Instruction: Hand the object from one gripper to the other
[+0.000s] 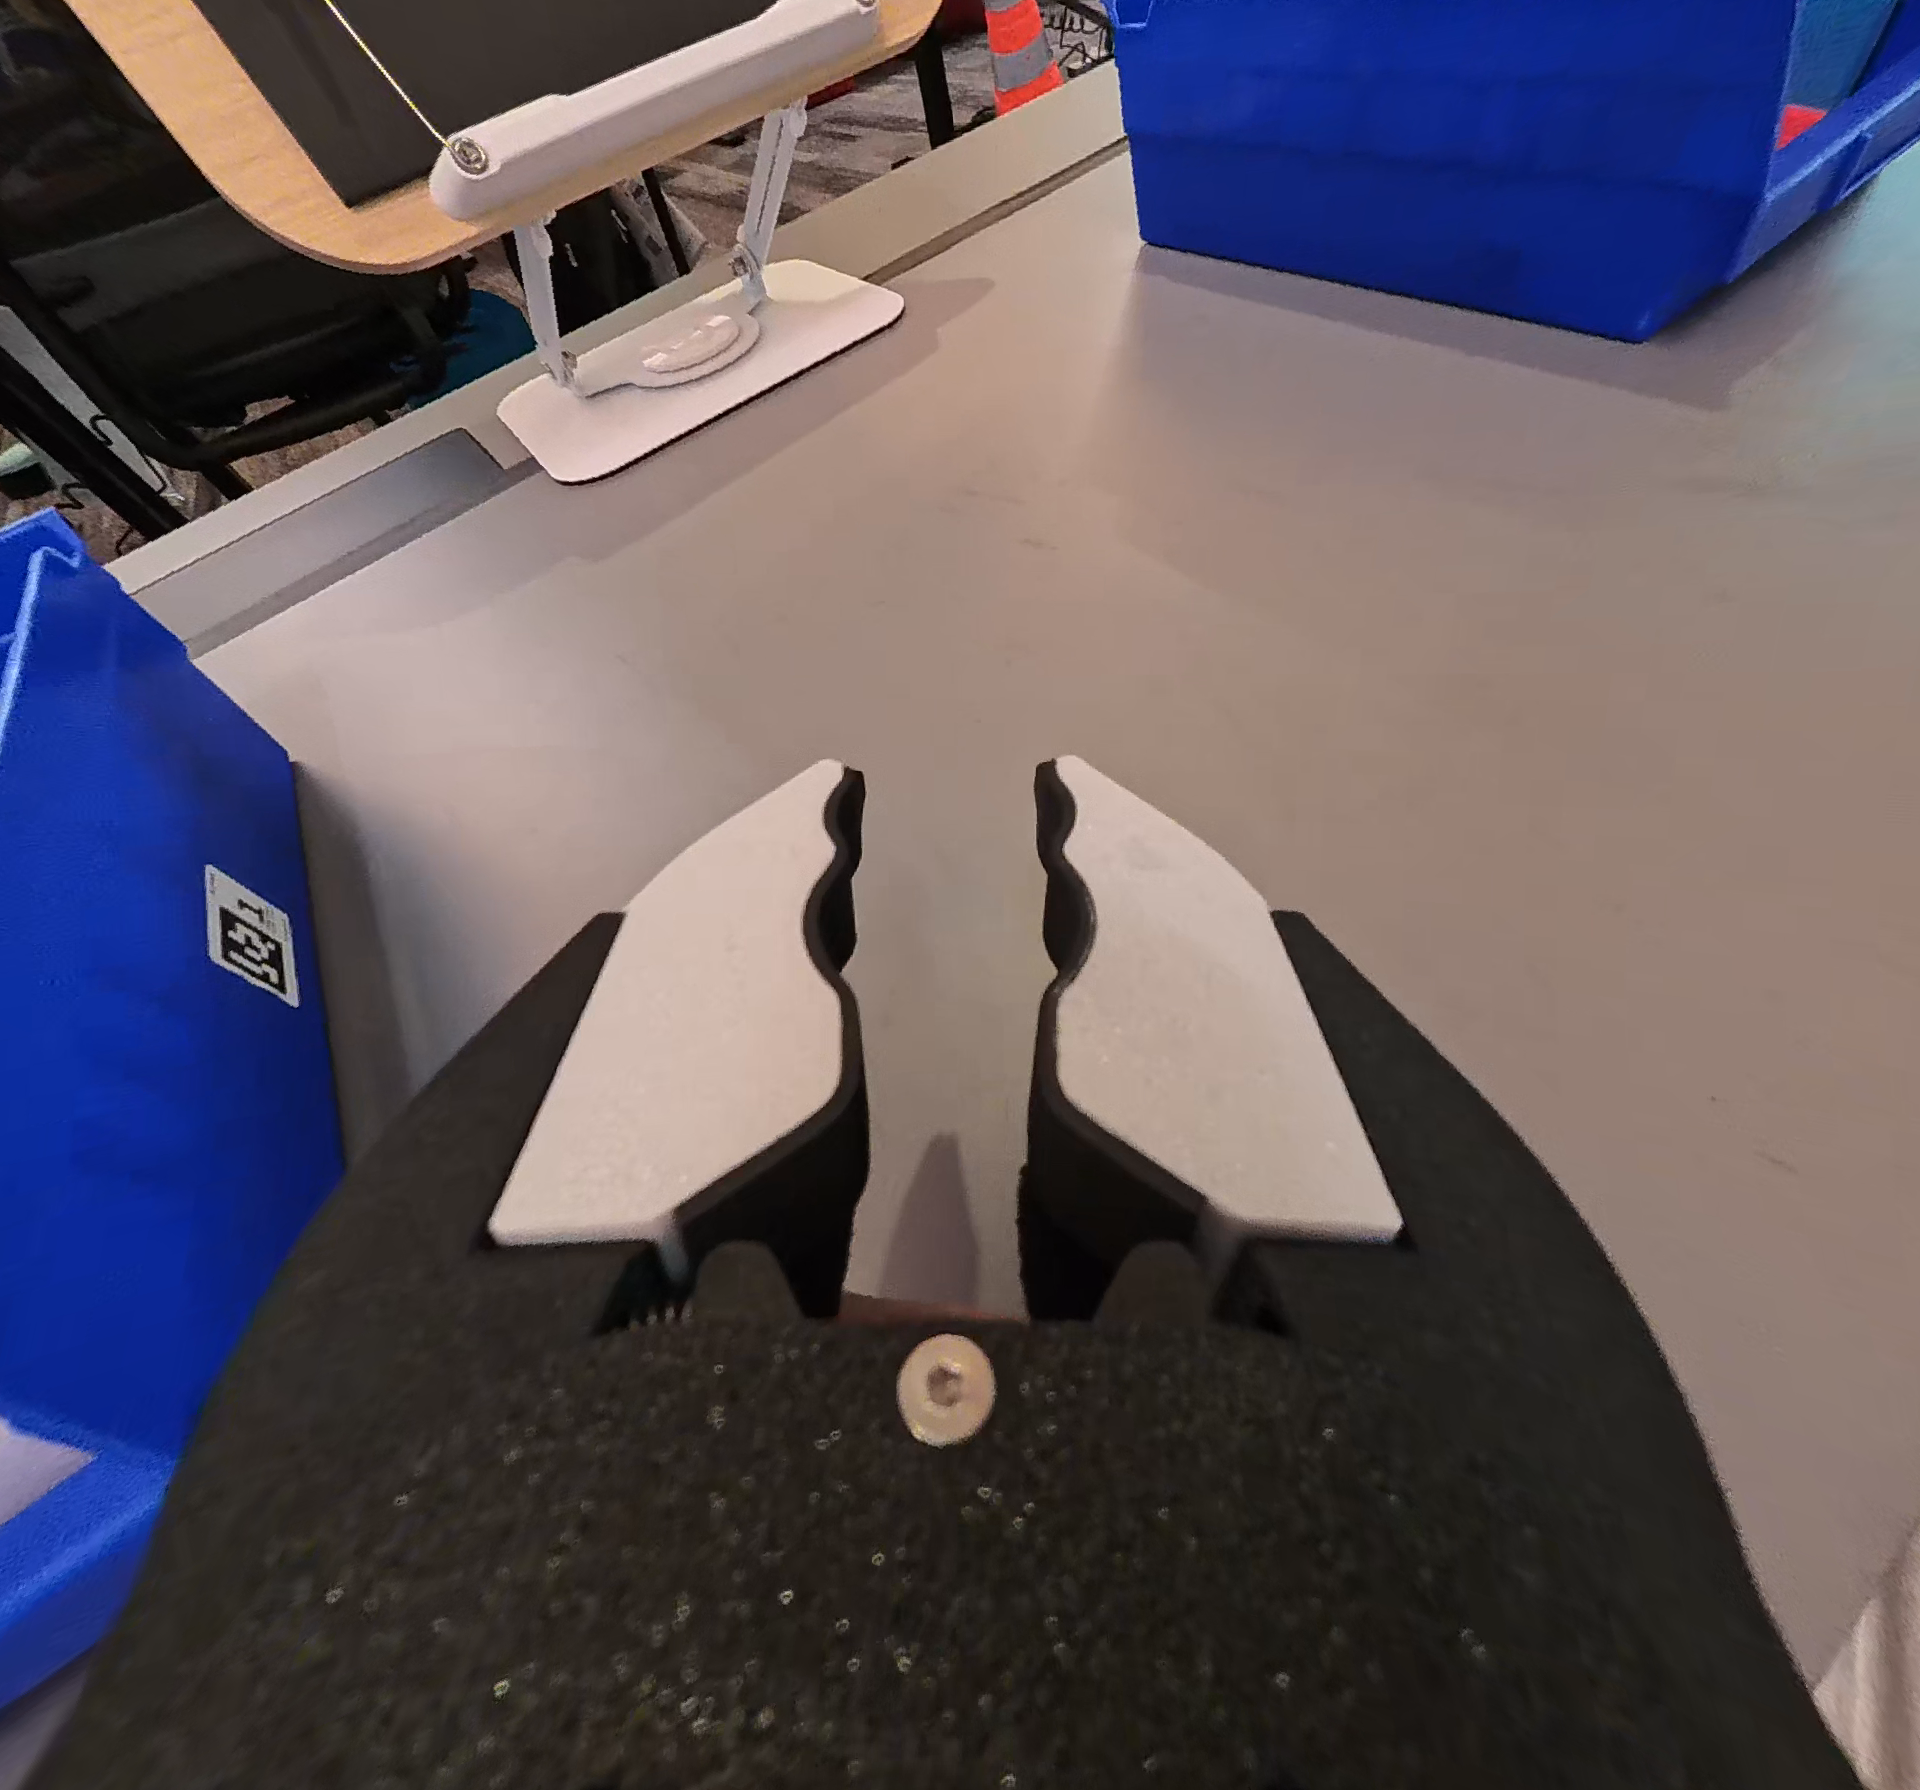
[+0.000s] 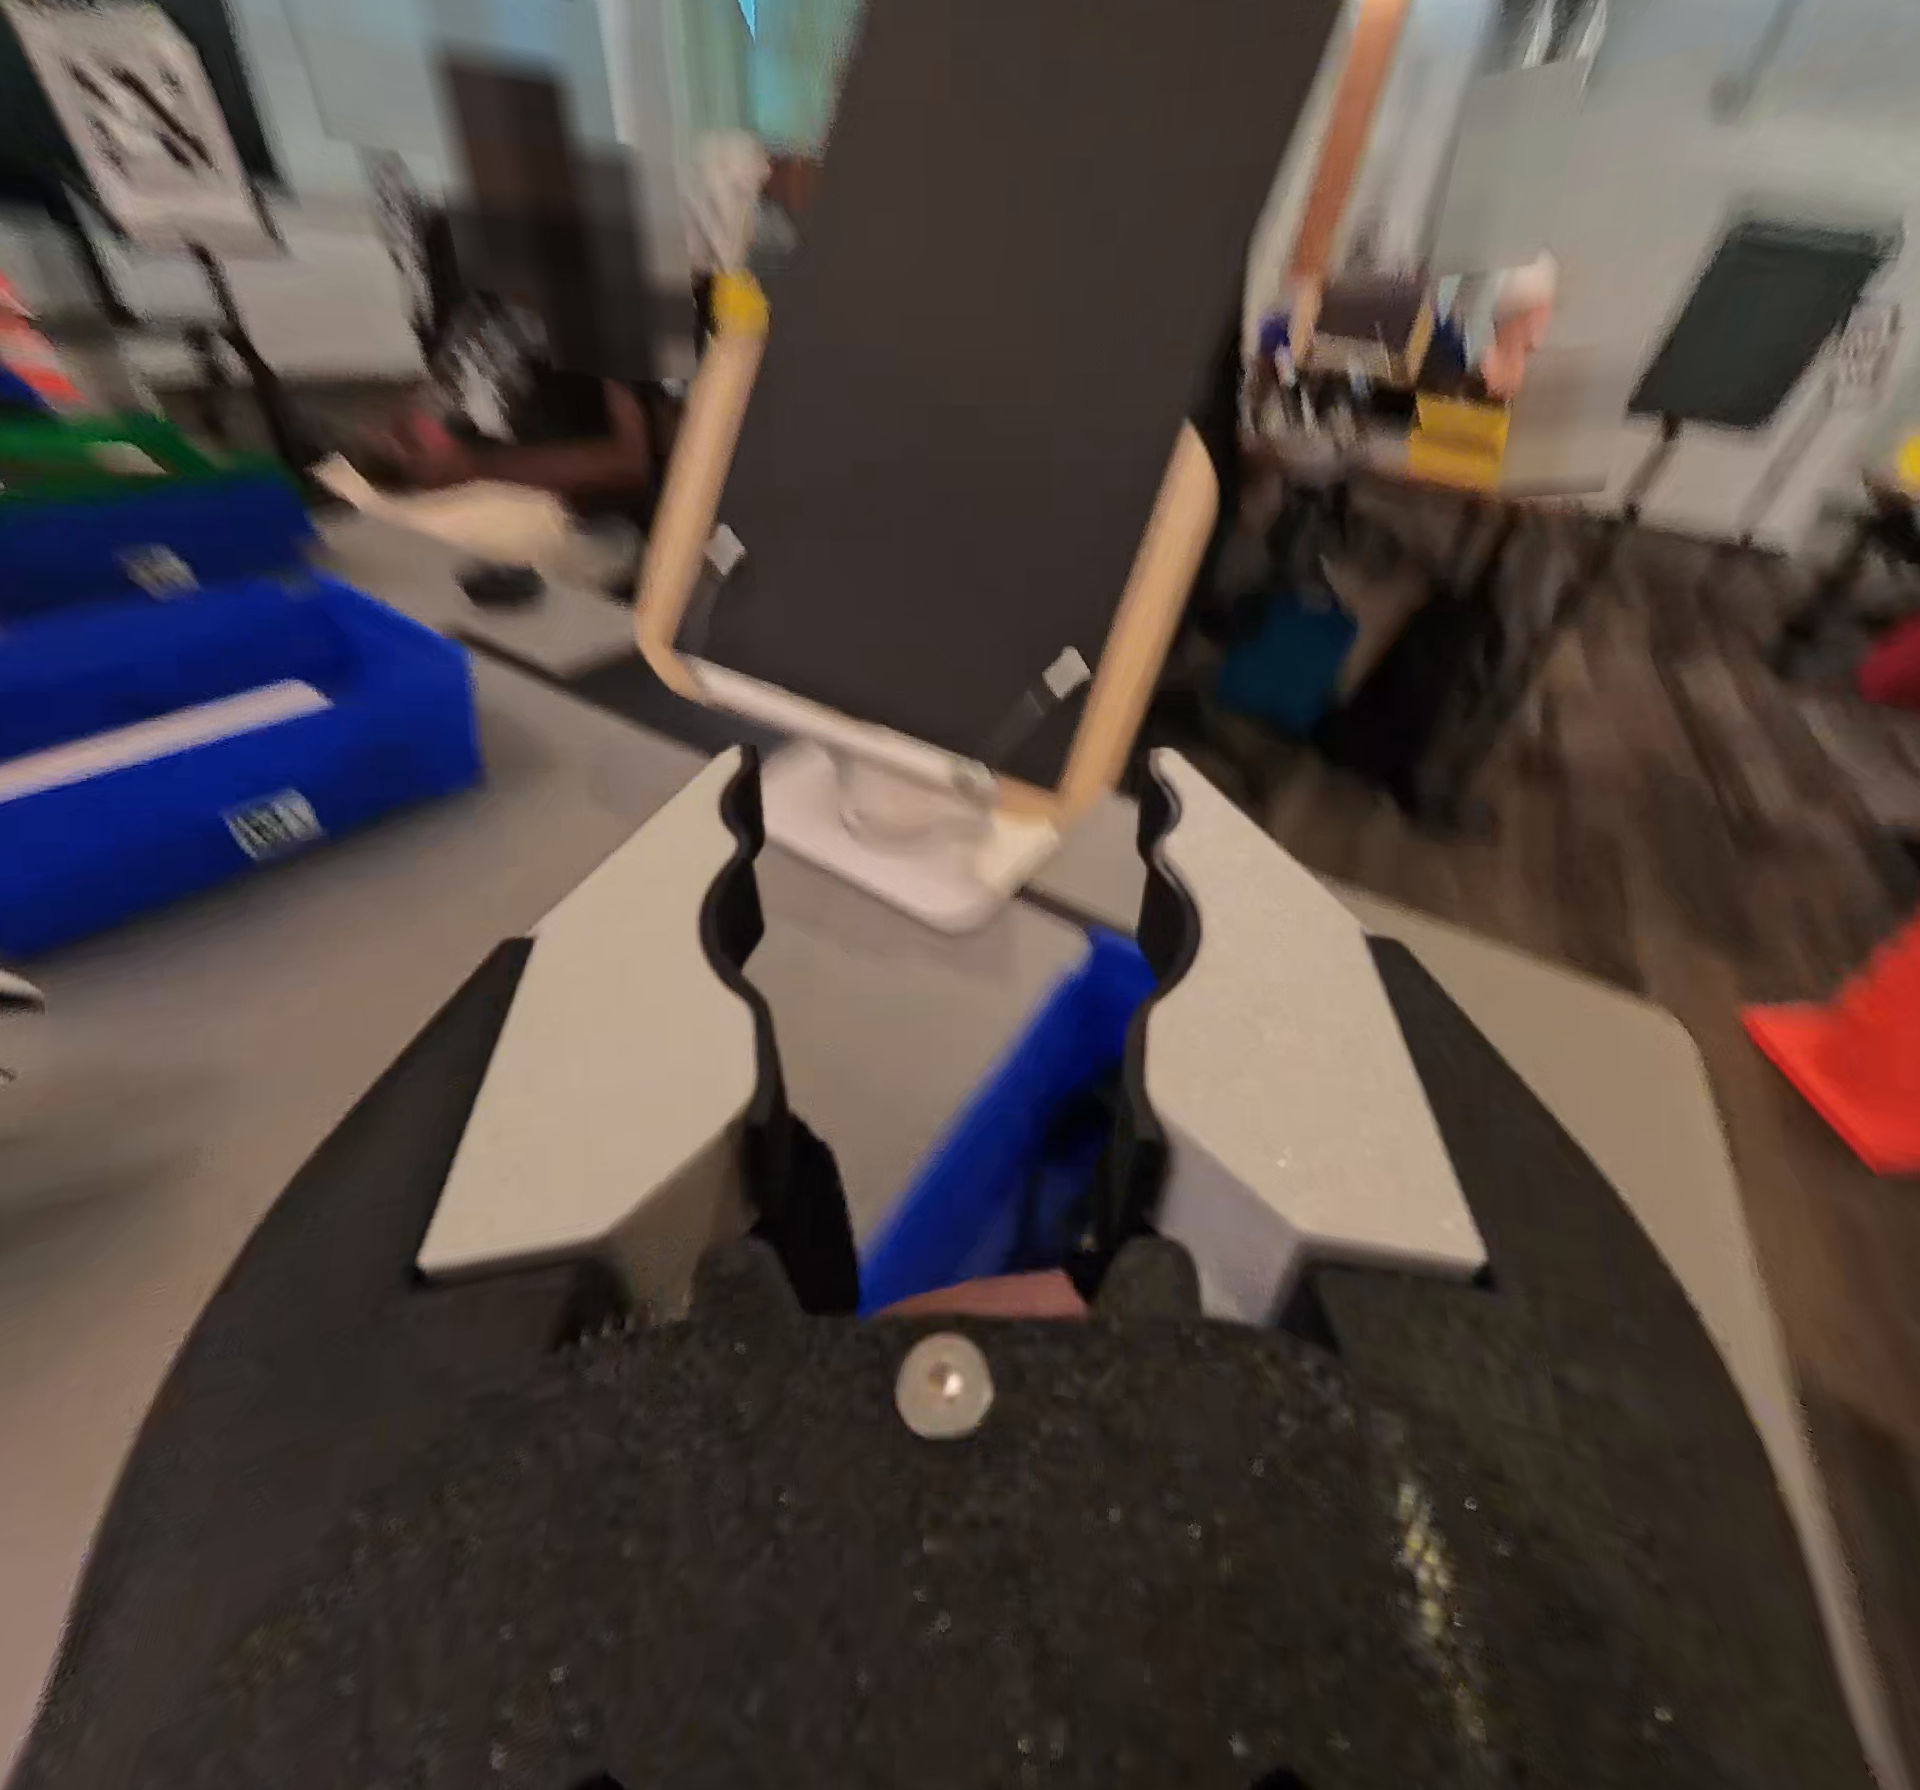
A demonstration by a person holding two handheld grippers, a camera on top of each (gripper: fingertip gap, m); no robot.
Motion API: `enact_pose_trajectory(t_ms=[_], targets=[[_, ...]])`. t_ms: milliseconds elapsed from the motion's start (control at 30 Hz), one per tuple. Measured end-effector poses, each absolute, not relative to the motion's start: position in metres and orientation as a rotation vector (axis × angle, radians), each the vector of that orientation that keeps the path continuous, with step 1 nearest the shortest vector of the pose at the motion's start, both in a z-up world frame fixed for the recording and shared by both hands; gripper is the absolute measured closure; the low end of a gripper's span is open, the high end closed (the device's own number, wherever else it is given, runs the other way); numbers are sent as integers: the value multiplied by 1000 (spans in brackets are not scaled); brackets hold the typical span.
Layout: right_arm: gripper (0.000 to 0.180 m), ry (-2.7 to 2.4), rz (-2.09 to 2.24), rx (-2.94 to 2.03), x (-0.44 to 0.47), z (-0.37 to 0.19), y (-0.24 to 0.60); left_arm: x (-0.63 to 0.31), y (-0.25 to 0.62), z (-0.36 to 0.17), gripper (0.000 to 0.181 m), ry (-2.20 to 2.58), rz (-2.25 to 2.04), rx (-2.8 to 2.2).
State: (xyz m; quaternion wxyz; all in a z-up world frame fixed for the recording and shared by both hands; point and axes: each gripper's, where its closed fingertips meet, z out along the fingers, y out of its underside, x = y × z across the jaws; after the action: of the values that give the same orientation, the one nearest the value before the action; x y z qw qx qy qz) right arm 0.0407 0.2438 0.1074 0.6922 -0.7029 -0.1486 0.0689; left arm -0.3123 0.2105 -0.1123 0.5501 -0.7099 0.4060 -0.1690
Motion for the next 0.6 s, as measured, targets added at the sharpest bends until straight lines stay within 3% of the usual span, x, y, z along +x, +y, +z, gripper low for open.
enact_pose_trajectory(t_ms=[133,400,600], targets=[[114,-516,512,-1438,-54,83,251,-314,212,-109,149,943,-393,-1673],[113,-578,952,-1819,-167,-96,294,-314,211,-105,149,884,-536,-1726],[114,-520,979,-1827,-186,-112,269,-328,218,-94,139,813,-649,-1793]])
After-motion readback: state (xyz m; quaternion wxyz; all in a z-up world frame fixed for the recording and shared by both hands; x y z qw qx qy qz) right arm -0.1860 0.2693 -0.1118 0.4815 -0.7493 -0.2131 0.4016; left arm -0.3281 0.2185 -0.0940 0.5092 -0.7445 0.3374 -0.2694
